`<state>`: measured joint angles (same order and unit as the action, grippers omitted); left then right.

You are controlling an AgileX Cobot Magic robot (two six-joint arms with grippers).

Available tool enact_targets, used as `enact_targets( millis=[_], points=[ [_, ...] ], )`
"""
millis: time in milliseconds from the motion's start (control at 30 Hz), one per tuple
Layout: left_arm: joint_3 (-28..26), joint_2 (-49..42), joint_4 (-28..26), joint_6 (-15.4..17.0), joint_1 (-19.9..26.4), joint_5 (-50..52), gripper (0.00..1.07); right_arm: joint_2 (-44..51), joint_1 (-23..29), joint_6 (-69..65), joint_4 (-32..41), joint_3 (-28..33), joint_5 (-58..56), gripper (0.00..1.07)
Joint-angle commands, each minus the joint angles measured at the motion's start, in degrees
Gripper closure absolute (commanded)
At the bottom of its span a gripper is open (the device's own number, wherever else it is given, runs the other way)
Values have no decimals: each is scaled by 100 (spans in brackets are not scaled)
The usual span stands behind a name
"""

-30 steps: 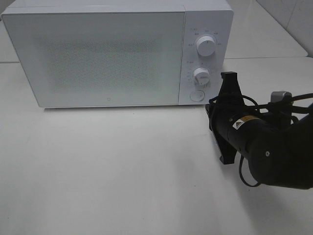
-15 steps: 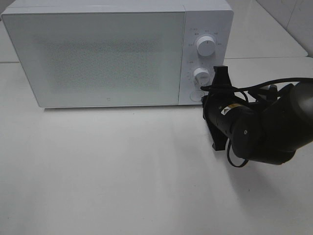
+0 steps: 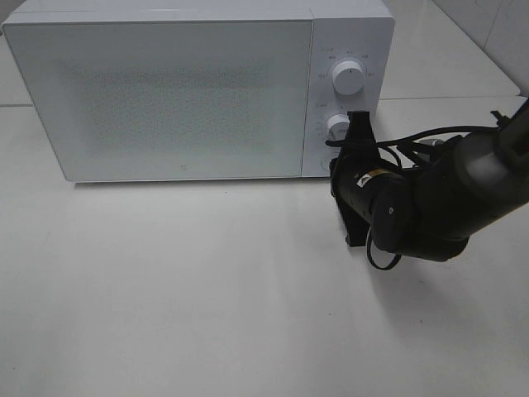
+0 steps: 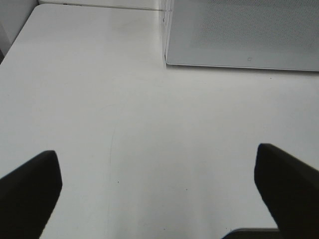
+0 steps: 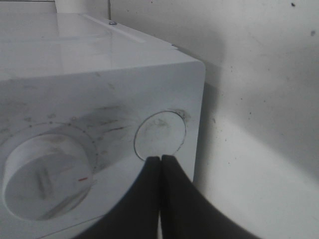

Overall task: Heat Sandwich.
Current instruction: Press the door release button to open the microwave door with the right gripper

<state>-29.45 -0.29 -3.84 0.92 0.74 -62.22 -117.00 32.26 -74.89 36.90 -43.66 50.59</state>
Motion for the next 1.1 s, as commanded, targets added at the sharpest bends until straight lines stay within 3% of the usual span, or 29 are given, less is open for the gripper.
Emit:
enact_targets(
  millis=[33, 667, 1100],
  points=[
    [-6, -29, -46, 6, 11, 74, 9, -120, -6, -11, -92, -166, -92, 107],
    [-6, -29, -46, 6, 11, 74, 9, -607, -212, 63, -40, -837, -34, 107],
    [-6, -29, -46, 6, 11, 74, 9, -647, -338, 212, 97, -1163, 1146, 107]
  ],
)
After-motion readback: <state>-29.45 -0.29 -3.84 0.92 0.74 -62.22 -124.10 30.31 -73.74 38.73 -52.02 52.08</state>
